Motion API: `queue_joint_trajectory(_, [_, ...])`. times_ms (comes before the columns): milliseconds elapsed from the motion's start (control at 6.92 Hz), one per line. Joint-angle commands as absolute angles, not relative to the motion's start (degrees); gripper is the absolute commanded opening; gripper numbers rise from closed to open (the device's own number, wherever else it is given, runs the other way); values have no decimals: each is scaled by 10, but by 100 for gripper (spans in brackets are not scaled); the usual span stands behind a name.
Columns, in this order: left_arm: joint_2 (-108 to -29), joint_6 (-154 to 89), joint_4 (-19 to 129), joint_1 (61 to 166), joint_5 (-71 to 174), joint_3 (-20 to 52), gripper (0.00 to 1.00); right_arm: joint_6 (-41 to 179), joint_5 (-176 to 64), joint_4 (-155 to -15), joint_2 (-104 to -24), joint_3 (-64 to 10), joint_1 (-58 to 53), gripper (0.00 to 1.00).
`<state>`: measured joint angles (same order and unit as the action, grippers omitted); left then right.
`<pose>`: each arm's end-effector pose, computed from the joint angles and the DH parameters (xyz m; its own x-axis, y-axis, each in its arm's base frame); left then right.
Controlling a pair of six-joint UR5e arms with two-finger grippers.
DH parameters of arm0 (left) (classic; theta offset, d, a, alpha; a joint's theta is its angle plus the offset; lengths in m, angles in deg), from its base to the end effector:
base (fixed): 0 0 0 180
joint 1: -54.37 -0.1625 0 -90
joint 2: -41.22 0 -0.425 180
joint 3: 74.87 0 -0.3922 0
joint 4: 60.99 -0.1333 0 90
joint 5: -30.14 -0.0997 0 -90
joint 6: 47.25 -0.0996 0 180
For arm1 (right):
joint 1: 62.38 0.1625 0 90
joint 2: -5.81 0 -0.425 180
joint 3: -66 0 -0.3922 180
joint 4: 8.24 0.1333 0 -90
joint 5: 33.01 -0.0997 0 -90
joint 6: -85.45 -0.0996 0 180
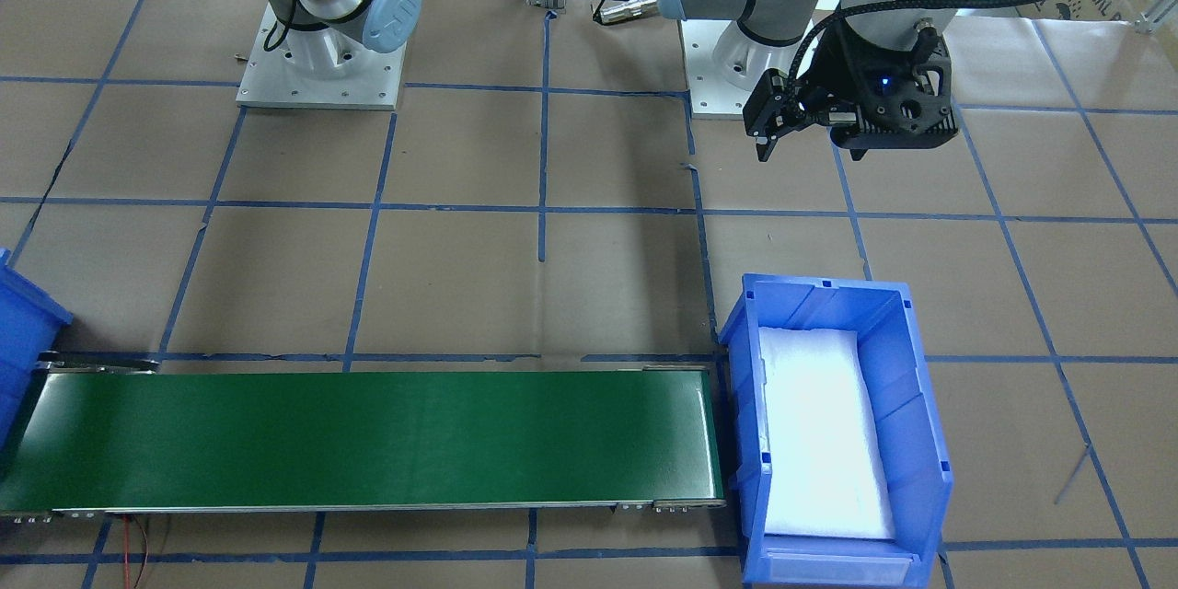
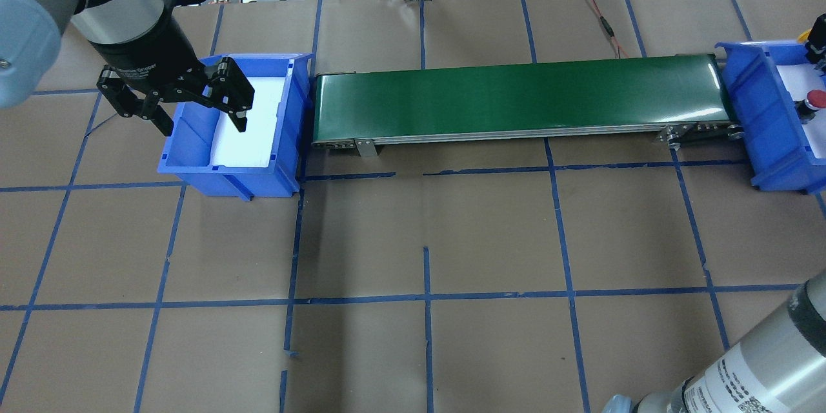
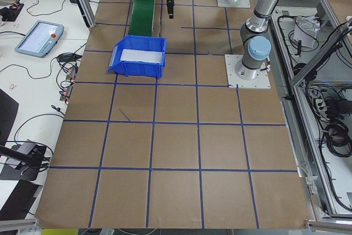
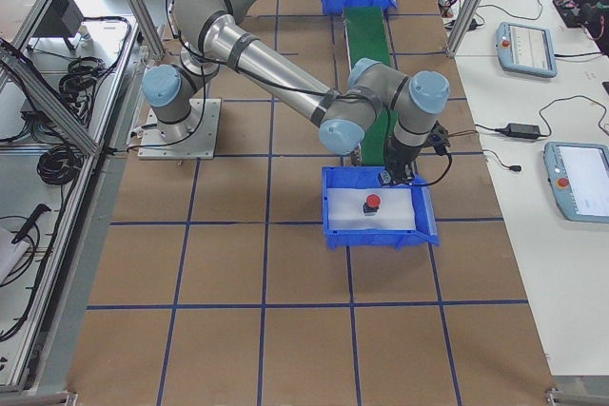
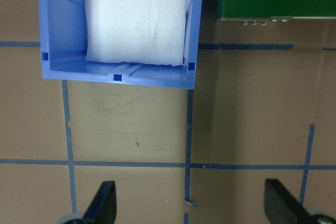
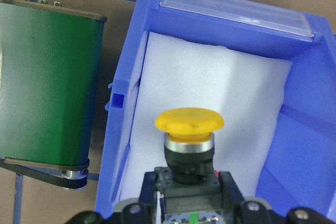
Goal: Transport two buttons from left to right
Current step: 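Carry the yellow button to the bin beside the red button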
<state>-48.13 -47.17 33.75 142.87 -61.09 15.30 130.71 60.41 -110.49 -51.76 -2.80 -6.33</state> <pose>-0.1186 -0.4827 0.4841 -0.9994 -0.0260 -0.0215 -0.0275 0.9969 0.0743 -0.2931 -0.6635 0.3472 -0.9791 -0.1961 0.0546 -0.1947 0.9804 0.0298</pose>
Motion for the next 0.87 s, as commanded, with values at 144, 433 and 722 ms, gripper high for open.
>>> queue_joint_trajectory(144, [-481, -472, 338, 1429, -611, 153, 100, 1327, 608, -1106, -510, -34, -74, 14])
queue_joint_trajectory(433, [-482, -472, 338, 1429, -611, 153, 100, 1330, 609, -1106, -525, -72, -86, 14])
queue_joint_trajectory(722, [-482, -472, 338, 1429, -611, 153, 100, 1344, 610, -1107, -525, -77, -93, 15])
